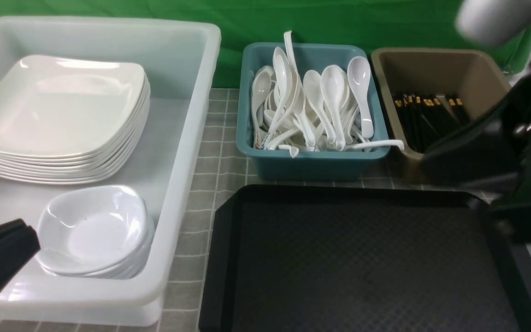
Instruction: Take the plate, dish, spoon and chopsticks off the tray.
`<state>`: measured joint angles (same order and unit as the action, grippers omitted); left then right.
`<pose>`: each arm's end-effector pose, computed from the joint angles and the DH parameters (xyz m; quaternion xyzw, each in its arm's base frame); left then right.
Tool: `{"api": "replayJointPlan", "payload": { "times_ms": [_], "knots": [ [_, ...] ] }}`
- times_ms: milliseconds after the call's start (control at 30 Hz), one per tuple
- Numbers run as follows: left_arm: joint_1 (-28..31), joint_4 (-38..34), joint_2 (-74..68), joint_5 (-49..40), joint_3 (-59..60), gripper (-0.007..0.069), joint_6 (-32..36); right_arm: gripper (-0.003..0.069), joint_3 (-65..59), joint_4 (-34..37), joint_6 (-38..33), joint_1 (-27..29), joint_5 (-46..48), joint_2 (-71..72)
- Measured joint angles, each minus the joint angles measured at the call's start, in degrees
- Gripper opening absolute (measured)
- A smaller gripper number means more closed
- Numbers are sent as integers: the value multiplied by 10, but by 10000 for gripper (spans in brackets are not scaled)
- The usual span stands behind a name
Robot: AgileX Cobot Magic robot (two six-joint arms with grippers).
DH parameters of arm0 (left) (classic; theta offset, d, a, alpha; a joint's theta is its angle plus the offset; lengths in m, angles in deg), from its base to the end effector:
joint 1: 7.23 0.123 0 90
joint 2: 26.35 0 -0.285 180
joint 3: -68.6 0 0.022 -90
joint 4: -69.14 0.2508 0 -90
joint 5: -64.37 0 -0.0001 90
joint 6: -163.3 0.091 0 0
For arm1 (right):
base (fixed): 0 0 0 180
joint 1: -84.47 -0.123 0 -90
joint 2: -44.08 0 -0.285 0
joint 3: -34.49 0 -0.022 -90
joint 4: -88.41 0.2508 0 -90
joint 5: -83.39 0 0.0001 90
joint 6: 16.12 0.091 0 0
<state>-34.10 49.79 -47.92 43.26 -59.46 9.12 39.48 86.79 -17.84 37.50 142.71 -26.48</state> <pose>0.0480 -0.0365 0.3144 0.2551 0.6823 -0.1569 0.6670 0.1374 0.1439 0.4634 -0.3661 0.8073 0.1649 0.4324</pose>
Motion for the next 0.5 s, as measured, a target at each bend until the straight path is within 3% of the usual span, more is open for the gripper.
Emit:
{"api": "replayJointPlan", "payload": {
  "times_ms": [233, 333, 500],
  "knots": [
    [0, 2, 0, 0, 0, 11, 0, 20, -170, 56, -92, 173, -128, 159],
    [0, 2, 0, 0, 0, 11, 0, 19, -333, 59, -103, 270, -265, 268],
    [0, 2, 0, -1, 0, 11, 0, 19, -544, 59, -107, 345, -441, 413]
  ]
}}
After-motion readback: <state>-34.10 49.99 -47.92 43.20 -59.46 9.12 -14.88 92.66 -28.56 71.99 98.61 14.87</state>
